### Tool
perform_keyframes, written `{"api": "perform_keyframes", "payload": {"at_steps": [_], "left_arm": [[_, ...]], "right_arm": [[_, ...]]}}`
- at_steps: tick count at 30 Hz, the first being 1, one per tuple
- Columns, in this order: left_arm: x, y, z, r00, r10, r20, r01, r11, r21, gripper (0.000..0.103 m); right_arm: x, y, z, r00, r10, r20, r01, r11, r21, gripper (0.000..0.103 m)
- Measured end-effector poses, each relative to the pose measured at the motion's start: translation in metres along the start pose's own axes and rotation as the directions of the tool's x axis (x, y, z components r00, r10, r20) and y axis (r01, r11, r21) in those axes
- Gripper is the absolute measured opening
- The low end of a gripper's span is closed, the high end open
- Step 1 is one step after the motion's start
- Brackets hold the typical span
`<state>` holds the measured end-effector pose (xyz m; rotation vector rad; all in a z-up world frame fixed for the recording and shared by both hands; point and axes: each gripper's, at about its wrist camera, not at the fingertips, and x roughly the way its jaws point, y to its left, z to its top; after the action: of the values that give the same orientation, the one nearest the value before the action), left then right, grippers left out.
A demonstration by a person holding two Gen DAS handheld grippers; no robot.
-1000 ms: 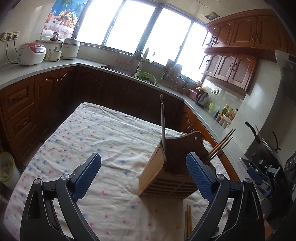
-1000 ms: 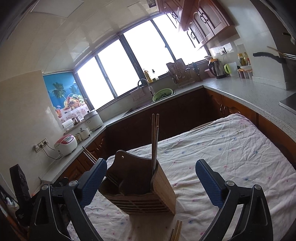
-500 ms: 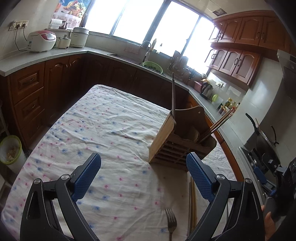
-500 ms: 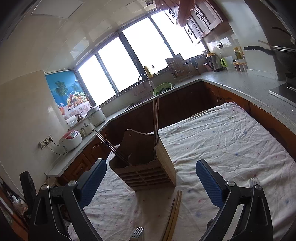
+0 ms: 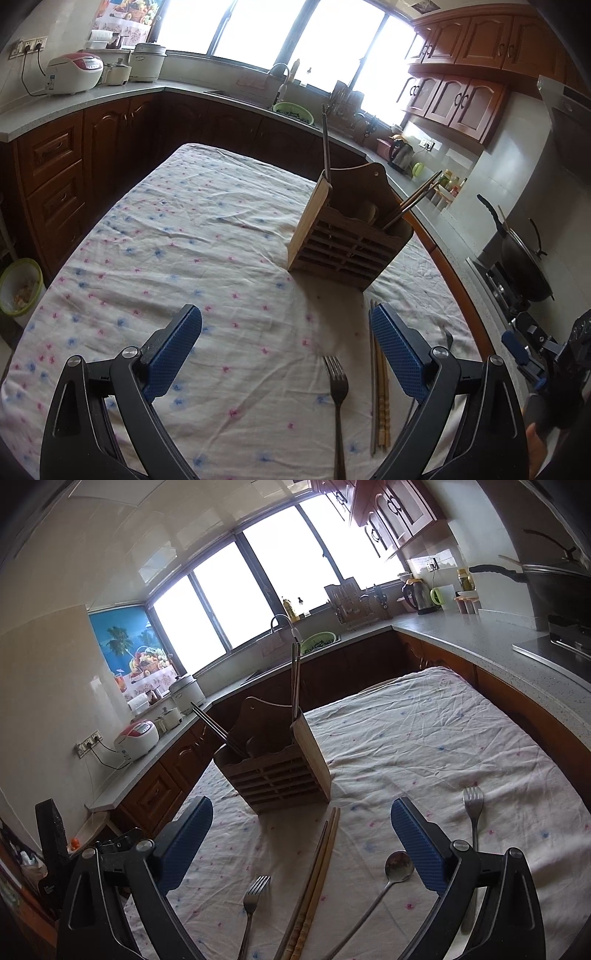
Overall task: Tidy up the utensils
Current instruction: 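Withdraw both open tools toward the silver fork and spoon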
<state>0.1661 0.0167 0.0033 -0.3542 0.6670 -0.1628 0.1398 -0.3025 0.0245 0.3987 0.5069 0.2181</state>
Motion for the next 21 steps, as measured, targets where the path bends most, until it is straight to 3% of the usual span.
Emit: {"api": "perform_keyframes", "payload": {"at_steps": [12, 21], "left_arm": [[0.01, -0.007, -0.031, 0.996, -0.006, -0.084, 0.008, 1.0, 0.025, 0.095], [0.022, -0.015, -0.039, 0.99, -0.005, -0.138, 0.012, 0.998, 0.056, 0.095]], "right_arm": [[-0.012, -0.023, -0.03, 0.997, -0.063, -0.044, 0.065, 0.997, 0.03, 0.098], [0.003, -0.032, -0.045, 0.99, -0.091, -0.105, 0.096, 0.995, 0.039, 0.098]]}}
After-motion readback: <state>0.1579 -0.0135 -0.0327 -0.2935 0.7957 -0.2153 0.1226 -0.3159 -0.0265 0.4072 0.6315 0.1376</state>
